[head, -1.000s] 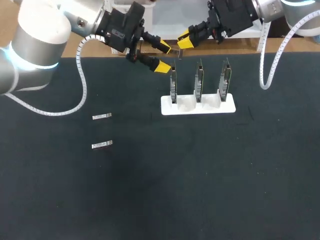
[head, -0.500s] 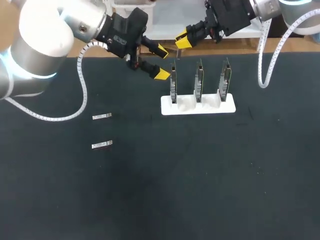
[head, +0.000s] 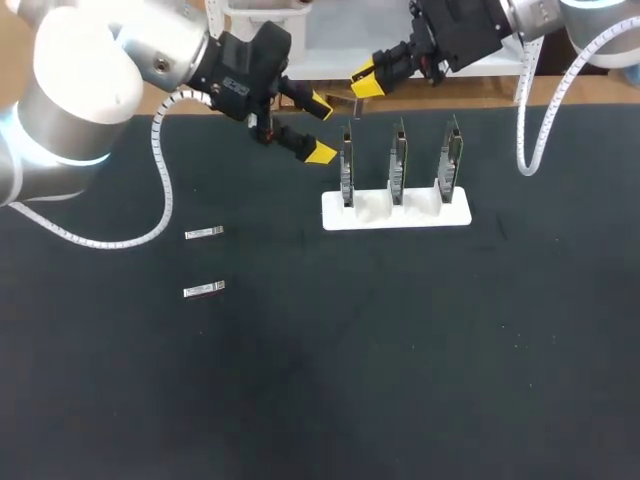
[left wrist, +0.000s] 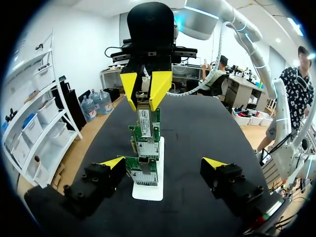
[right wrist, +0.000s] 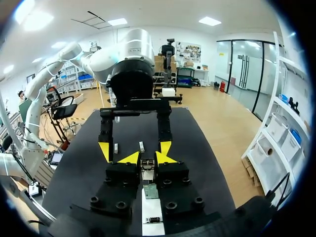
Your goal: Pick up the optical module with the left hand, and insert it into the network port with the right hand.
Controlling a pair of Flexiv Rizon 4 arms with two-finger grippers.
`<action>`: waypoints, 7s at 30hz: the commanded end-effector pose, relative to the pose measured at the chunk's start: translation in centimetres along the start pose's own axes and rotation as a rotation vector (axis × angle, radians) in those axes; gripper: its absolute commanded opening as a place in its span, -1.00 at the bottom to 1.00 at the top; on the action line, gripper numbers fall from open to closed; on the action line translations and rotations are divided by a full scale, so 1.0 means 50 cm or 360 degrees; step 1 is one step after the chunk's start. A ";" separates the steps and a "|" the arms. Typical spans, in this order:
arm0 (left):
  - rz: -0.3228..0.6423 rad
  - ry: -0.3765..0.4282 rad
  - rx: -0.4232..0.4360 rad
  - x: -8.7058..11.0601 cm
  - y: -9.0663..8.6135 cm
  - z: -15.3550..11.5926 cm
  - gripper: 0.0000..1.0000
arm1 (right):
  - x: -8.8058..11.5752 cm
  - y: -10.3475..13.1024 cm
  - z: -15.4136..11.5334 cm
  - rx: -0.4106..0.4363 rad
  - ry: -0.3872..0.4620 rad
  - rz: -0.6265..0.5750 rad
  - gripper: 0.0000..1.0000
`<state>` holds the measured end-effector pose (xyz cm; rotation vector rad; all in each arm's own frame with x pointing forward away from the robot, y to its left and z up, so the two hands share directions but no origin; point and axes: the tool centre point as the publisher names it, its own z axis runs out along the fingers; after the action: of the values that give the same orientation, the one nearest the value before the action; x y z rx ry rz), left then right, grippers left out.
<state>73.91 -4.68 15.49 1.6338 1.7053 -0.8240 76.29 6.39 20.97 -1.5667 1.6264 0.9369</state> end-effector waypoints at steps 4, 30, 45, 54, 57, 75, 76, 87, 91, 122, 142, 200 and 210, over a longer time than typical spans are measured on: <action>-0.0019 0.0022 0.0025 0.003 0.019 0.014 1.00 | 0.005 0.008 -0.008 -0.0031 -0.0009 0.0004 -1.00; -0.0030 0.0001 0.0002 0.002 0.025 0.032 1.00 | 0.008 -0.001 -0.016 -0.0034 -0.0006 -0.0034 -1.00; -0.0051 0.0009 -0.0003 0.010 0.028 0.027 1.00 | 0.002 -0.004 -0.007 -0.0049 0.0005 -0.0045 -1.00; -0.0048 0.0005 -0.0003 0.012 0.031 0.025 1.00 | 0.002 -0.006 0.000 -0.0067 0.0014 -0.0049 -1.00; -0.0048 0.0005 -0.0003 0.012 0.031 0.025 1.00 | 0.004 -0.007 0.004 -0.0075 0.0022 -0.0054 -1.00; -0.0048 0.0005 -0.0003 0.012 0.031 0.025 1.00 | 0.010 0.003 0.010 -0.0077 0.0005 -0.0050 -1.00; -0.0048 0.0005 -0.0003 0.012 0.031 0.025 1.00 | 0.012 0.004 0.009 -0.0079 0.0004 -0.0046 -1.00; -0.0048 0.0005 -0.0003 0.012 0.031 0.025 1.00 | 0.021 0.007 0.006 -0.0070 0.0000 -0.0021 -1.00; -0.0048 0.0005 -0.0003 0.012 0.031 0.025 1.00 | 0.022 0.007 0.006 -0.0069 -0.0008 -0.0023 -1.00; -0.0048 0.0005 -0.0003 0.012 0.031 0.025 1.00 | 0.029 -0.005 0.046 -0.0074 0.0058 -0.0044 -1.00; -0.0048 0.0005 -0.0003 0.012 0.031 0.025 1.00 | 0.035 -0.023 0.064 -0.0078 0.0086 -0.0031 -1.00; -0.0048 0.0005 -0.0003 0.012 0.031 0.025 1.00 | 0.062 -0.015 0.081 -0.0104 0.0166 -0.0072 -1.00; -0.0048 0.0005 -0.0003 0.012 0.031 0.025 1.00 | 0.064 -0.015 0.087 -0.0099 0.0191 -0.0104 -1.00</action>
<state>75.44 -5.29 14.24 1.6111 1.7360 -0.8340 76.97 8.43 16.02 -1.7368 1.6309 0.8871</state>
